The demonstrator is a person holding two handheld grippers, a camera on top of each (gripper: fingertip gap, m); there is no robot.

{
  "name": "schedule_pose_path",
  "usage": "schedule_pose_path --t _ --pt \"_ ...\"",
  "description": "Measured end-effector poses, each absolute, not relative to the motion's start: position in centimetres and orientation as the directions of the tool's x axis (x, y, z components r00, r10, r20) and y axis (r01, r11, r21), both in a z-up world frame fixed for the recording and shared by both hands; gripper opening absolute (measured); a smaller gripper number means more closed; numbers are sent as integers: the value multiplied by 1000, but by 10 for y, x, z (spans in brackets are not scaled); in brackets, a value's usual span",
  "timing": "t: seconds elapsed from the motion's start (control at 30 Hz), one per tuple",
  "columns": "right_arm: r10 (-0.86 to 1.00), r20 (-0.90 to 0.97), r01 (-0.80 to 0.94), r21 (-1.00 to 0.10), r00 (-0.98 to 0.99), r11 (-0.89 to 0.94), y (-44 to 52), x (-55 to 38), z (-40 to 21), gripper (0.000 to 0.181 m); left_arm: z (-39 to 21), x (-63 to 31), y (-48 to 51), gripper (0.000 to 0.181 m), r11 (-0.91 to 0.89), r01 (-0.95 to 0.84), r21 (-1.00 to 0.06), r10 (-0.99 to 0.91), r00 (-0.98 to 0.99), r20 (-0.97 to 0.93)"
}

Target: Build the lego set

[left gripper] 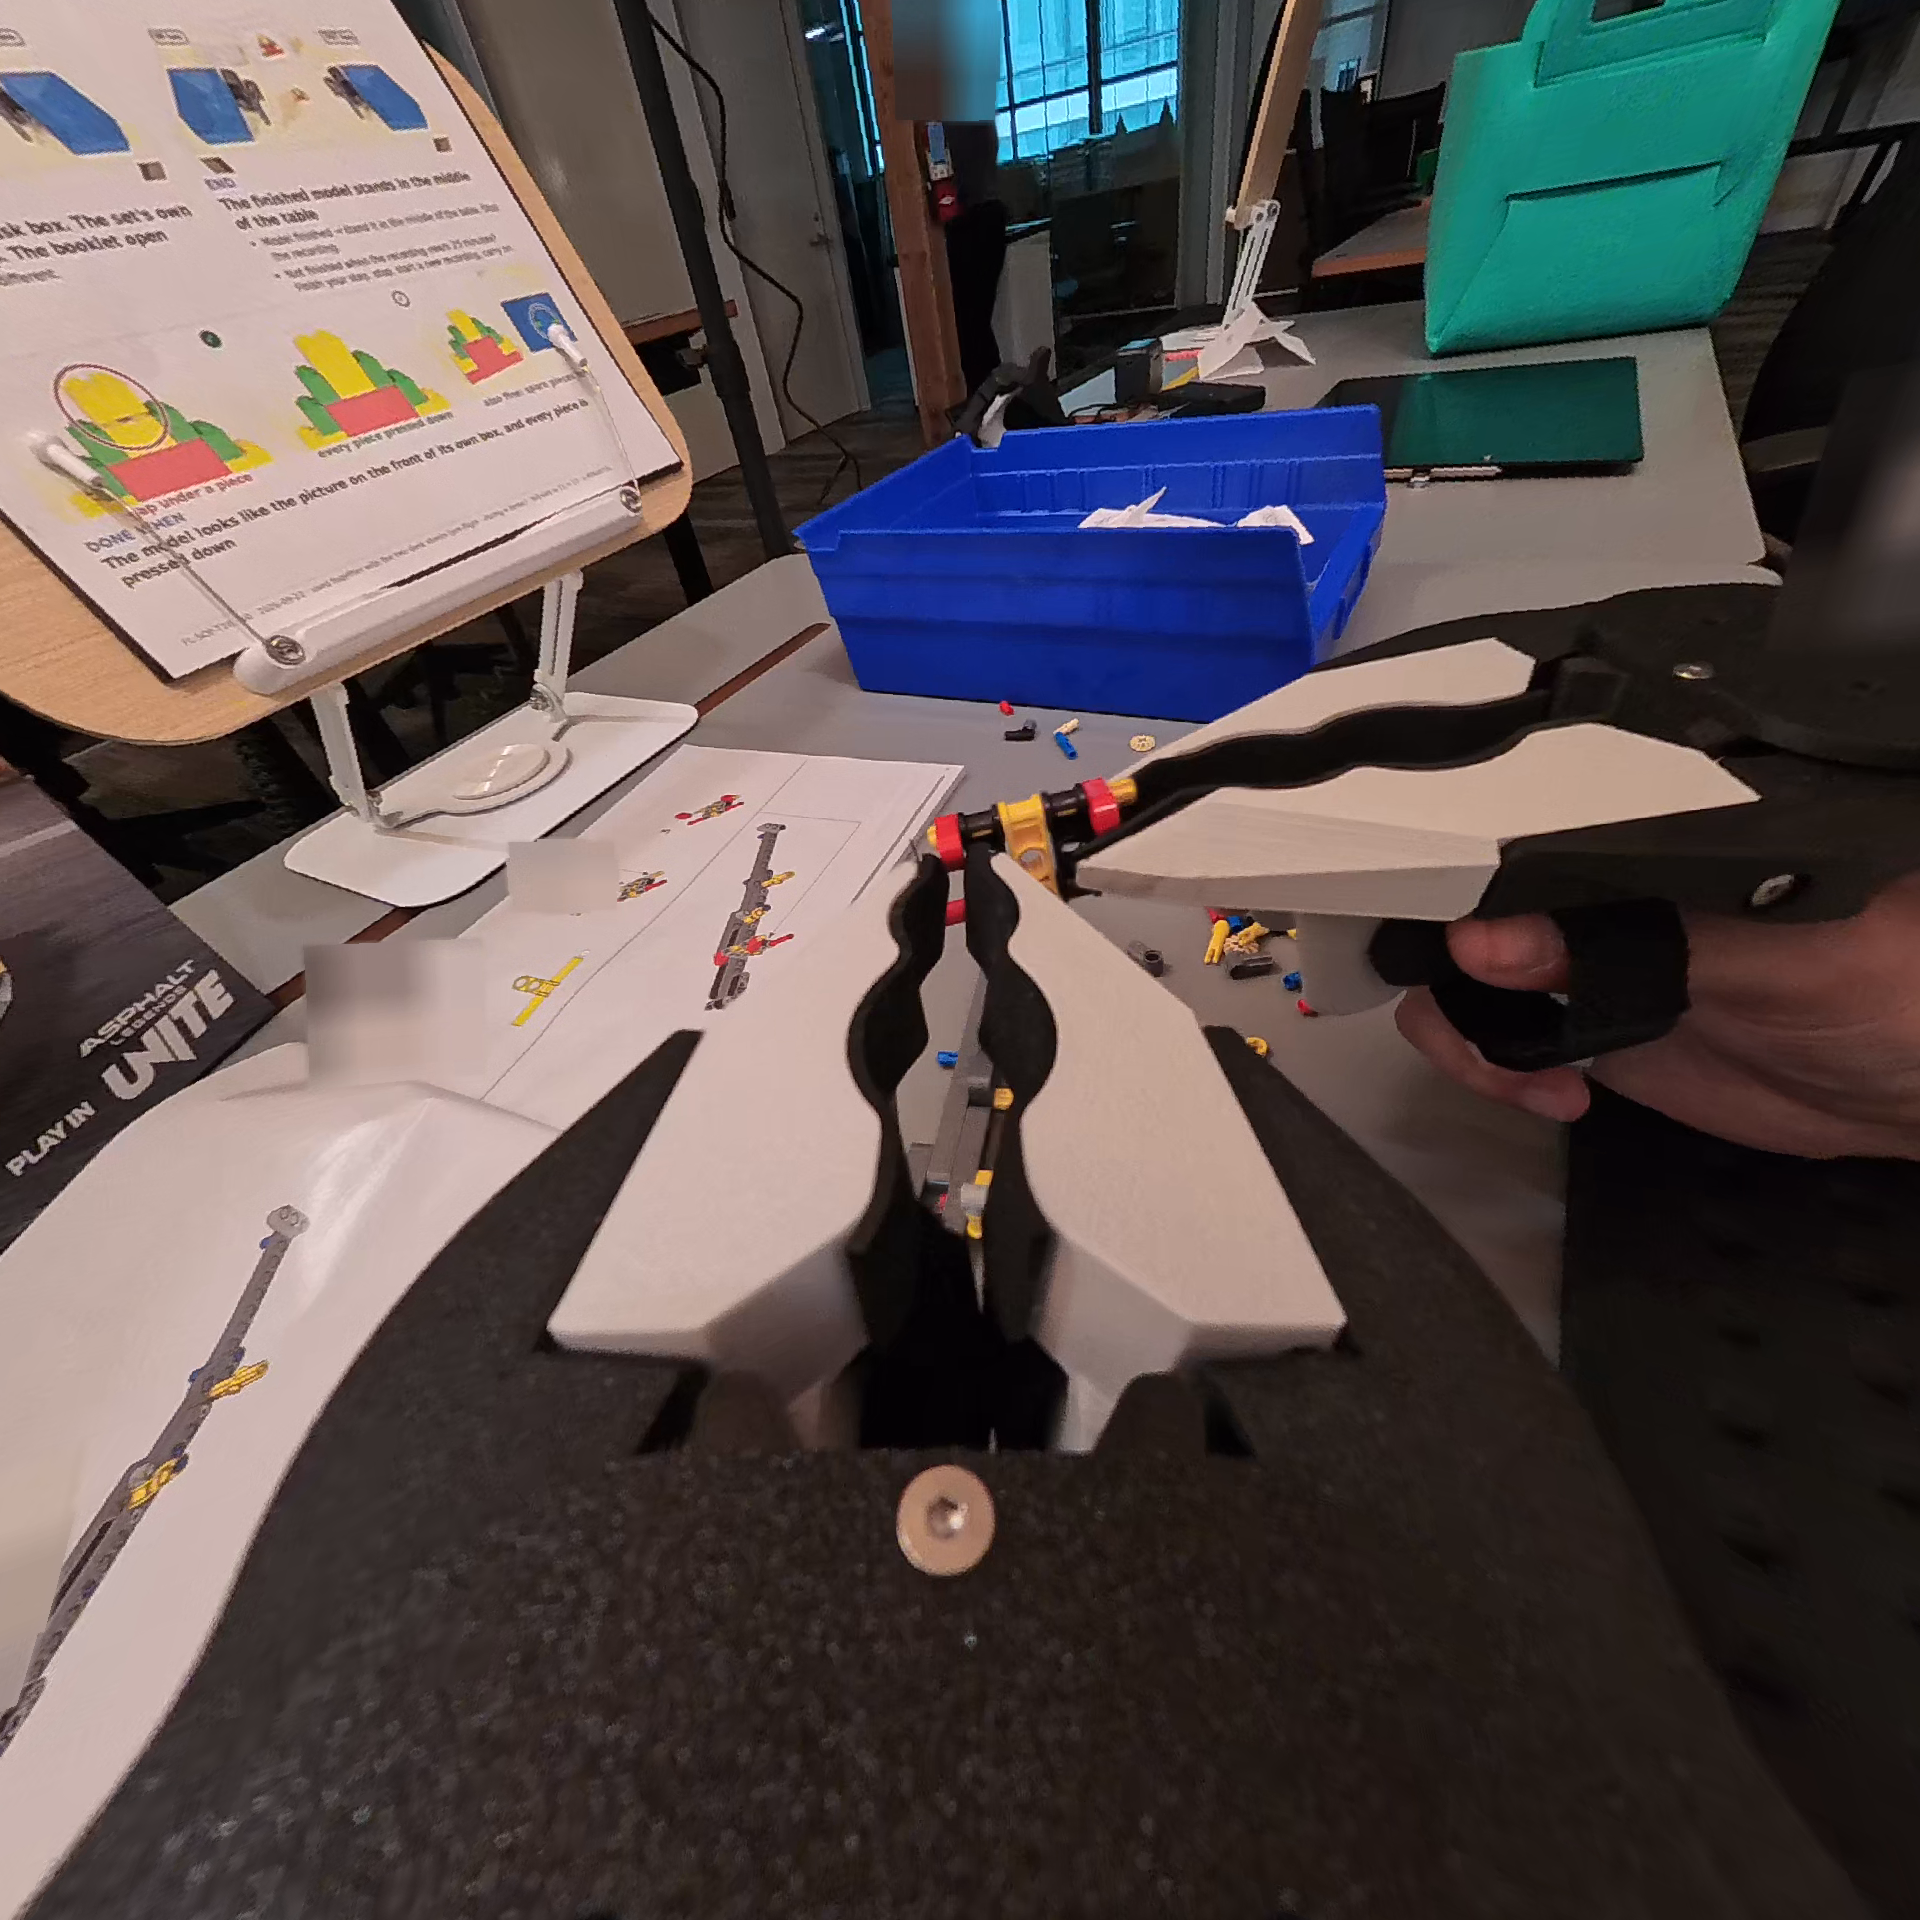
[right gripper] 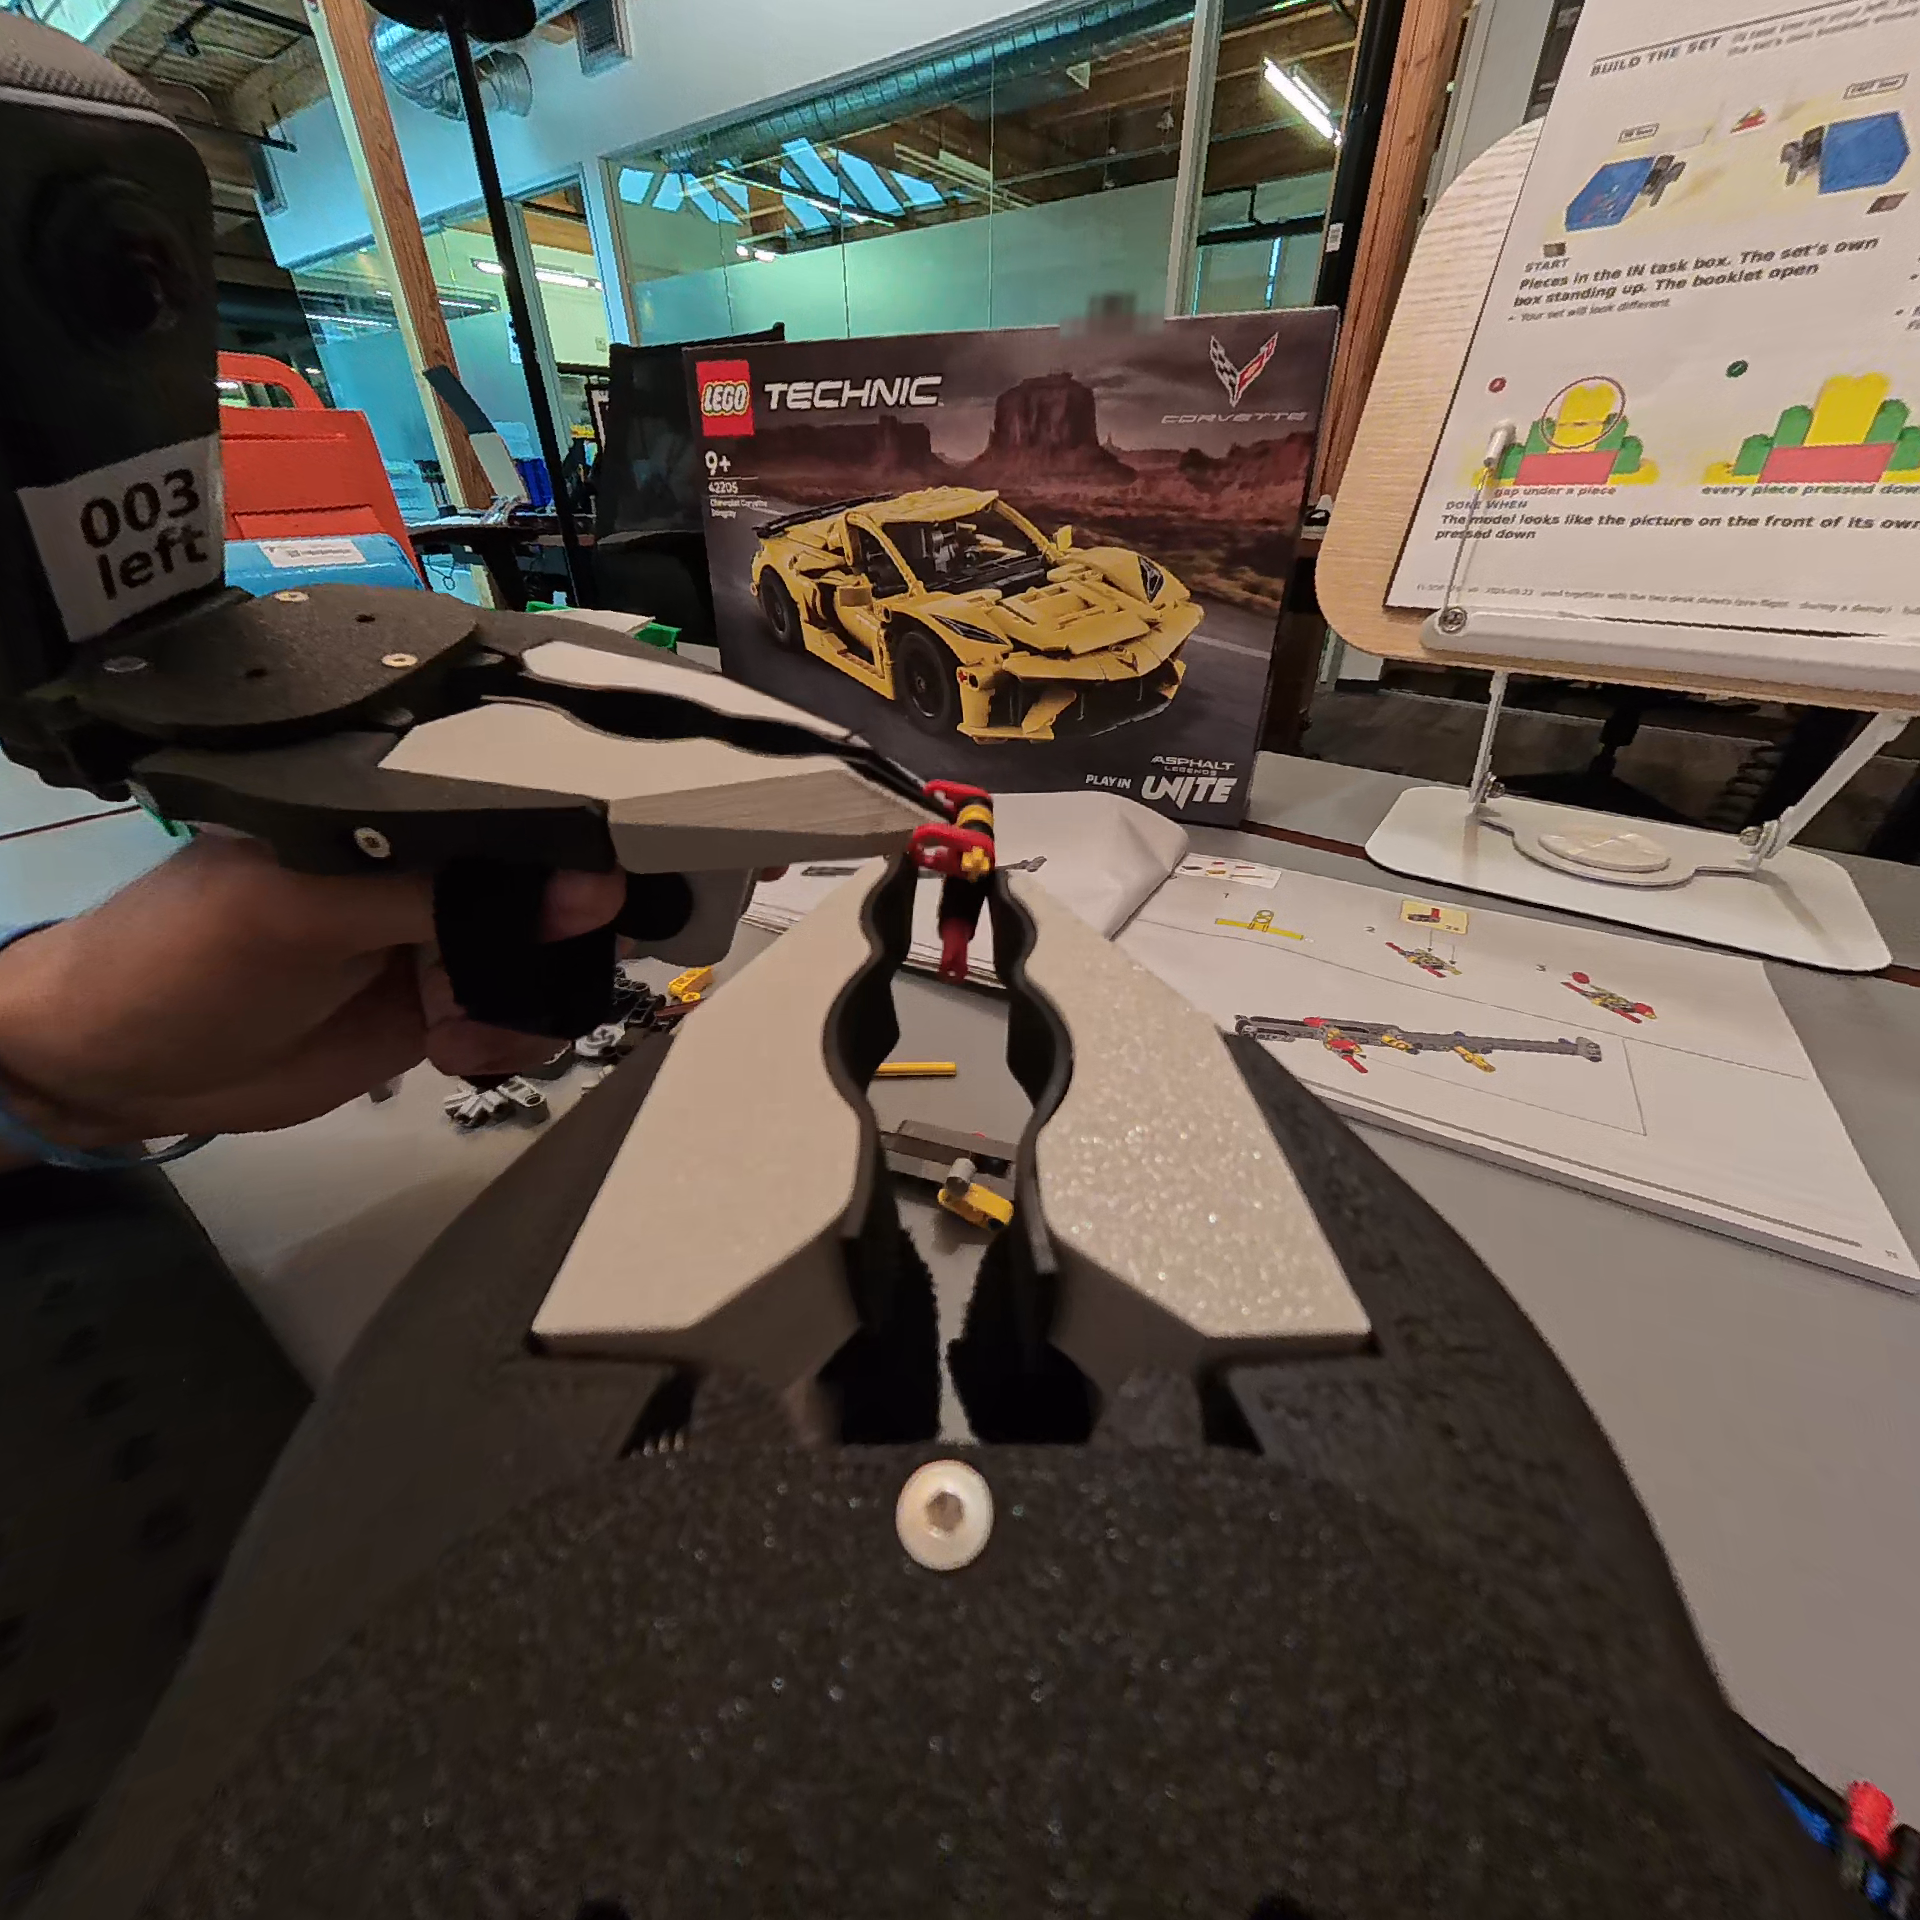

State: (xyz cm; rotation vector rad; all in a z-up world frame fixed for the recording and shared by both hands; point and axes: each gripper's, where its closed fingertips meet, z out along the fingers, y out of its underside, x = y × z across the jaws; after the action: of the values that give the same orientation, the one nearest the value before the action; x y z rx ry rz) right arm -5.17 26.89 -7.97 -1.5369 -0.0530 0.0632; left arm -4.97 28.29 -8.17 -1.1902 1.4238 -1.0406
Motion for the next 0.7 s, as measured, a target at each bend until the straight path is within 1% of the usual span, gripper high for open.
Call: schedule_pose_path --t 0.57,0.7 --pt "85 -6 -6 -1000 996 6 271 -54 -85 13 -82 -50 293 2 142 -172 -975 -990 -26 -139" --pt "86 -7 -7 -1000 996 4 271 -54 -86 13 -77 -52 297 2 137 -149 -979 -990 -3 -138"
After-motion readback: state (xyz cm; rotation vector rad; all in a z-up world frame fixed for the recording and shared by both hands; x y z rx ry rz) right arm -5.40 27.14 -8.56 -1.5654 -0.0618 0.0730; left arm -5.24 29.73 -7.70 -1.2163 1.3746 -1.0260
